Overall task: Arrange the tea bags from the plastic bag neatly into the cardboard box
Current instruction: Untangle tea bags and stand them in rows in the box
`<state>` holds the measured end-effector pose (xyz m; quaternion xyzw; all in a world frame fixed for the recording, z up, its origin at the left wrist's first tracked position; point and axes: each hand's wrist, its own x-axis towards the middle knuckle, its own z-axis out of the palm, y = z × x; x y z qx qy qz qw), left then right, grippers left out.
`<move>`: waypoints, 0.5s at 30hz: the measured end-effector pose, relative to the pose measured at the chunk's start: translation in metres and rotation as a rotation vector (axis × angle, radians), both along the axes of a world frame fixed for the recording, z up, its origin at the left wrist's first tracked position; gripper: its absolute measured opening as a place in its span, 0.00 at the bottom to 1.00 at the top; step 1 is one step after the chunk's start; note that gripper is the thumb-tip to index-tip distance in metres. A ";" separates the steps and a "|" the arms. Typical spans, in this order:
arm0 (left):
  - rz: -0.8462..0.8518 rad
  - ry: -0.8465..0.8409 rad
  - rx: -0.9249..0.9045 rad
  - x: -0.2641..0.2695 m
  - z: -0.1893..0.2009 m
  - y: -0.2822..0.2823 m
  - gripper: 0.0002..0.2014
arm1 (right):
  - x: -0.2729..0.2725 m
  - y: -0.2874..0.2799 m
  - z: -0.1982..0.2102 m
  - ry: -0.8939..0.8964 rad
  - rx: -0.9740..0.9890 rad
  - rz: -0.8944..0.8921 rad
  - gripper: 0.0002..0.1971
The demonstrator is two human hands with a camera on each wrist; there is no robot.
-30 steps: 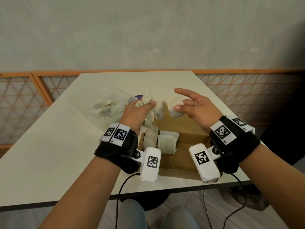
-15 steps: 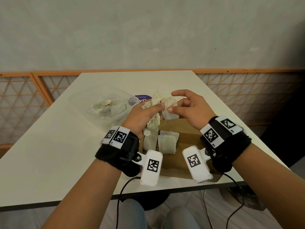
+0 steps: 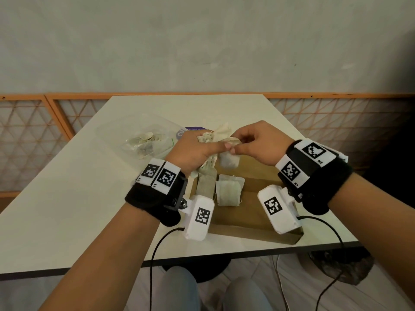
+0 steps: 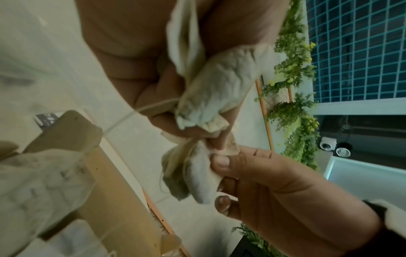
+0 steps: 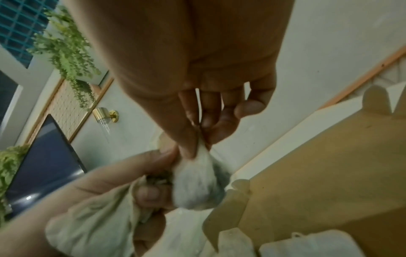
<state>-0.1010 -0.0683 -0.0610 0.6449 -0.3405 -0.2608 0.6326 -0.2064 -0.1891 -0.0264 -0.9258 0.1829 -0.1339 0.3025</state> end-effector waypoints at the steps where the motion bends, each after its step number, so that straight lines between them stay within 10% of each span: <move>1: -0.005 0.011 -0.005 0.001 0.001 0.001 0.12 | 0.001 -0.001 0.003 0.012 0.004 -0.004 0.07; 15: 0.379 0.786 -0.184 0.037 -0.046 0.045 0.06 | 0.004 0.015 -0.002 0.318 0.205 0.133 0.10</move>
